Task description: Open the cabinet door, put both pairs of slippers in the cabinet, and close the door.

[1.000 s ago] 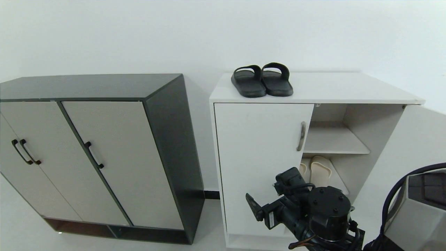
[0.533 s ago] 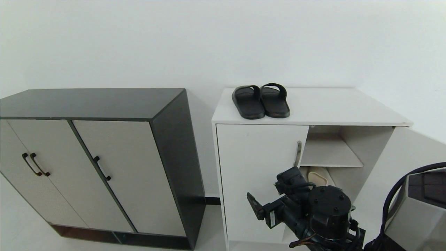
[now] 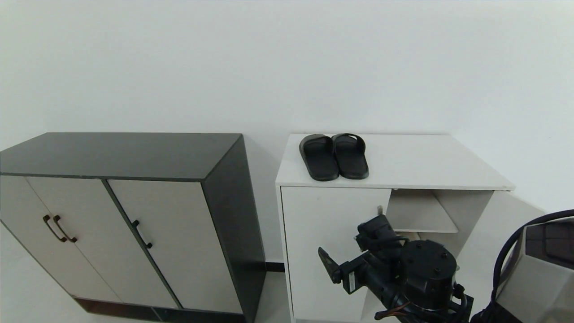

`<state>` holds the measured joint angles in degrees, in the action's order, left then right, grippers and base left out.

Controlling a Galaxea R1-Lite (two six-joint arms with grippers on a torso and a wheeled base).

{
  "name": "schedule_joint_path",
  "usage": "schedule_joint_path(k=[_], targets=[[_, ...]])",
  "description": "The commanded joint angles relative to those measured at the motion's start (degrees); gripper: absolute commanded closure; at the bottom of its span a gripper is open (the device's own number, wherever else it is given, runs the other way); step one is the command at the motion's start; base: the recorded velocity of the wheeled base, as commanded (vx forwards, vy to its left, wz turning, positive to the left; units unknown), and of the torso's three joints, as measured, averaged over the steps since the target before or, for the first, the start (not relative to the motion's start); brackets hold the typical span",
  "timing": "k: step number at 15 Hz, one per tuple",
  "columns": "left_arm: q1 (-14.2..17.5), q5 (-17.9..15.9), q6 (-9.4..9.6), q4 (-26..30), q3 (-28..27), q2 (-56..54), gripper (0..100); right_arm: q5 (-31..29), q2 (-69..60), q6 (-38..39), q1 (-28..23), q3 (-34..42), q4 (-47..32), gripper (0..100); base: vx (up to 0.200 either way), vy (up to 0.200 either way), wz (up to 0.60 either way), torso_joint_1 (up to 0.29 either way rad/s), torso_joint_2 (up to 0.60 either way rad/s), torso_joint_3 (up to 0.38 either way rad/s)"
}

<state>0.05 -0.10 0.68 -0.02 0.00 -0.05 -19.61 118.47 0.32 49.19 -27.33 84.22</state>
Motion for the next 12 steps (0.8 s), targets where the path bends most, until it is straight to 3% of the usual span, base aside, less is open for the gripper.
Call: schedule_joint_path(k=[1,4,6,10,12], targets=[[0.0,0.0,0.02,0.0,0.0,0.0,100,0.3,0.1,-1.7,0.0,1.1,1.0,0,0.0,0.0,0.0,0.193,-0.44,-0.246],[0.0,-0.1,0.11,0.0,0.0,0.0,100,-0.5,-1.4,-4.4,-0.1,0.3,0.5,0,0.0,0.0,0.0,0.071,-0.15,-0.087],[0.0,-0.1,0.11,0.0,0.0,0.0,100,-2.4,-5.4,-3.9,0.0,-2.5,-7.2,0,0.0,0.0,0.0,0.0,0.0,0.0],[0.0,0.0,0.2,0.0,0.0,0.0,100,-7.0,-15.8,9.7,2.0,-16.5,-40.3,0,0.0,0.0,0.0,0.0,0.0,0.0],[0.0,0.0,0.28,0.0,0.0,0.0,100,-9.7,-15.9,13.1,2.4,-20.7,-45.0,0,0.2,0.0,0.0,0.0,0.0,0.007]])
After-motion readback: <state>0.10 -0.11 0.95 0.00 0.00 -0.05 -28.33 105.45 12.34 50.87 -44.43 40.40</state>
